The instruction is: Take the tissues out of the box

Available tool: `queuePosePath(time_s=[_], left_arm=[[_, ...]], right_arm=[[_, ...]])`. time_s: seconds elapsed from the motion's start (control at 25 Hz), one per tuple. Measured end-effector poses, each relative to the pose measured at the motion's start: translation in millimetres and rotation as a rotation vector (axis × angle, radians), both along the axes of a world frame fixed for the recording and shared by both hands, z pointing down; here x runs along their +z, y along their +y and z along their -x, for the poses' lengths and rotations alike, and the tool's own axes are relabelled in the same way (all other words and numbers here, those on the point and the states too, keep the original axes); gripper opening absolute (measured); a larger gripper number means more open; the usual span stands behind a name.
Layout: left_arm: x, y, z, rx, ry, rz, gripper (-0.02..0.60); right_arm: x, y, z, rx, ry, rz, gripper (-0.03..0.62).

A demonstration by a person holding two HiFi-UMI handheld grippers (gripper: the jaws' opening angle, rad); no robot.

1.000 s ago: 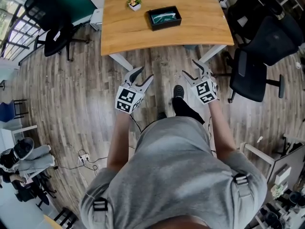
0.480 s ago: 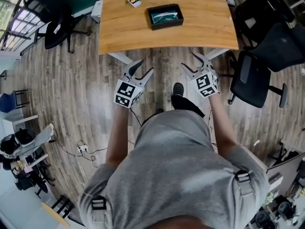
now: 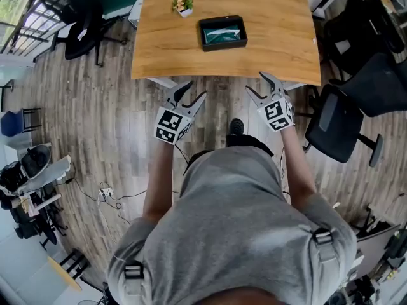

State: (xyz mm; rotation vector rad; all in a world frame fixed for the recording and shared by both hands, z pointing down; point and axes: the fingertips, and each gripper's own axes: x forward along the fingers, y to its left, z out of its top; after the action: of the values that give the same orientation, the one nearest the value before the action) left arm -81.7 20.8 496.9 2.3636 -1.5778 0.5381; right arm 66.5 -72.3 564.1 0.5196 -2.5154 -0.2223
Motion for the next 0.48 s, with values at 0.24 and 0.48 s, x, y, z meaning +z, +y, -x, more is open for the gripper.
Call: queuePosePath(time_s=[0.24, 0.48], left_arm=[[1, -27, 2, -0.033, 0.003, -0.002, 0.213], [1, -49, 12, -0.071, 0.026, -0.015, 0.213]], right_arm=[[4, -29, 5, -0.028, 0.000, 0.012, 0.279], [4, -52, 17, -0.038, -0.005, 0.016, 0.279]])
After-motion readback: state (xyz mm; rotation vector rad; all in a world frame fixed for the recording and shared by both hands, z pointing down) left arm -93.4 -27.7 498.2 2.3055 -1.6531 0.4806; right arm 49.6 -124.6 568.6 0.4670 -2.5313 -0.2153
